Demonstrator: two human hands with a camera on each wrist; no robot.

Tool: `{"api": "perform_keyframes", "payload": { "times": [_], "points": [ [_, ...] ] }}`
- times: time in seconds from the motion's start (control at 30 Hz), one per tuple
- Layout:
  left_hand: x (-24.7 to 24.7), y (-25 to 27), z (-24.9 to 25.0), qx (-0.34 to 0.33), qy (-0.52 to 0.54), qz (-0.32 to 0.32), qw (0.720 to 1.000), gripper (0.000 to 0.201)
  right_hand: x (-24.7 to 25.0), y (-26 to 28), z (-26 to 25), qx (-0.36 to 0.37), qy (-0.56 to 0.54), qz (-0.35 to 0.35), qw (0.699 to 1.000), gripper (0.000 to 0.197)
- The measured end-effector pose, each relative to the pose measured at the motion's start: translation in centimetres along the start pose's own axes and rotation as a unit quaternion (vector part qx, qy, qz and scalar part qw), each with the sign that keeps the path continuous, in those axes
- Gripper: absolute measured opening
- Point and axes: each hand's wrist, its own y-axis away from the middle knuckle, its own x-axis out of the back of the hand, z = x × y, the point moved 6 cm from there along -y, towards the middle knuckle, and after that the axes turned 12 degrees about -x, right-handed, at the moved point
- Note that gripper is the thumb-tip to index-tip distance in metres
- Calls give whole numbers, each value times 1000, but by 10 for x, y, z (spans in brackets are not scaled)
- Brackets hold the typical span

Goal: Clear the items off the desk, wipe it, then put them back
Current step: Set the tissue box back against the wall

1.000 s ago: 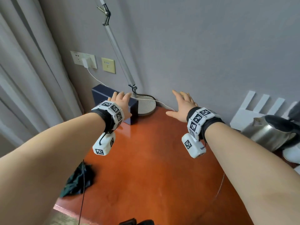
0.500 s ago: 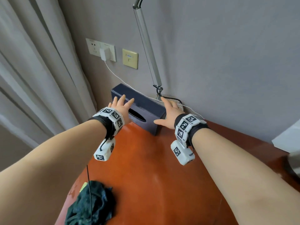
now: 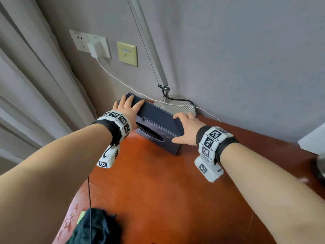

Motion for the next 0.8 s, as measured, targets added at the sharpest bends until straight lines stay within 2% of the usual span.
{"api": "perform_keyframes", "payload": {
  "times": [0.23,0.33,0.57,0.8],
  "points": [
    [0,2,54,-54,27,-39,997,90,0,39,70,-42,-8,-17,999,72],
    [-5,10,95,-84,19,-48,995,90,-1,62,109,-74,-19,-13,997,70],
    [-15,17,175,-150,38,-57,986,91,-5,102,191,-138,-44,12,989,66],
    [-23,14,266,-202,73,-67,974,91,-6,132,284,-200,-126,75,969,62]
  ]
}}
